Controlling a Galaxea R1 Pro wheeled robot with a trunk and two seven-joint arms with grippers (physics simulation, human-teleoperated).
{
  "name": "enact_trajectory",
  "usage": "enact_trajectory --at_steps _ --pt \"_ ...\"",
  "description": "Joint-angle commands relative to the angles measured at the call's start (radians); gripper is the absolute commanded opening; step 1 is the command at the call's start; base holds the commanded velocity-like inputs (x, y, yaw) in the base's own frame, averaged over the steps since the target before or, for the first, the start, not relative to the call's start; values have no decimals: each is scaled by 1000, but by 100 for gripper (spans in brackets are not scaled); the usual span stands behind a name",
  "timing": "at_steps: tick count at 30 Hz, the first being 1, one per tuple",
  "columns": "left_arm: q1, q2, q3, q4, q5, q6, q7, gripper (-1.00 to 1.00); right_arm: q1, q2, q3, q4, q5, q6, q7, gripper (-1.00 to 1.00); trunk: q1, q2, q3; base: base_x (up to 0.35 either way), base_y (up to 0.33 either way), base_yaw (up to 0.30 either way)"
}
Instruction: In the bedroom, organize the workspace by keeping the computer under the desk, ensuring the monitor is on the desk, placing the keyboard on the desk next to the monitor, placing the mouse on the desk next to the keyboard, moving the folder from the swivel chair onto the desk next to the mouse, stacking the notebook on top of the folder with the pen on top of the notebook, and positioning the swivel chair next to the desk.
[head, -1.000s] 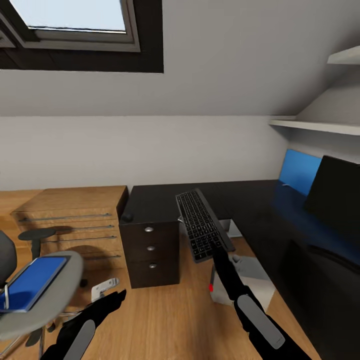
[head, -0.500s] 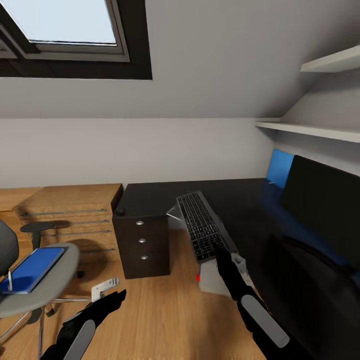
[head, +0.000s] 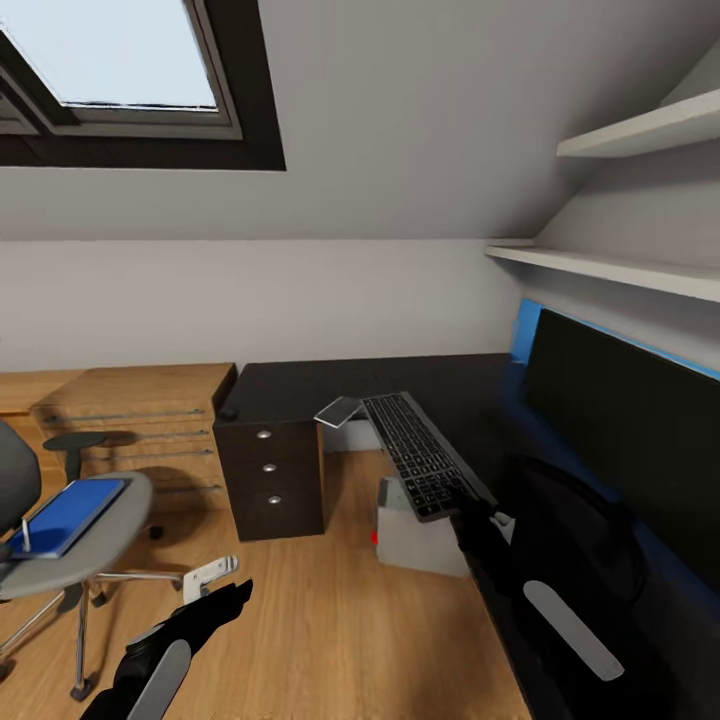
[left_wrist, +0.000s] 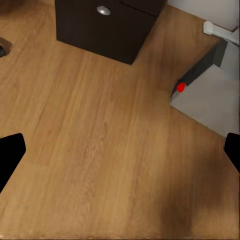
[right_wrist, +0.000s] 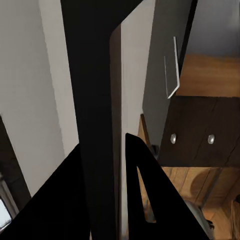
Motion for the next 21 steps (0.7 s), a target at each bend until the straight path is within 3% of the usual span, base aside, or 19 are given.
enact_trajectory --at_steps 1,13,21 --pt "-1 1 -3 -2 11 1 10 100 -1 -1 0 0 -13 2 8 -100 -4 6 2 -258 -246 0" --pt "-1 0 -3 -2 11 1 11 100 -1 -3 -51 8 -14 10 3 -100 -50 90 40 -258 -246 0" --pt "-1 1 -2 -2 11 1 11 100 -1 4 -54 36 -13 2 0 -100 -50 90 40 -257 -245 0"
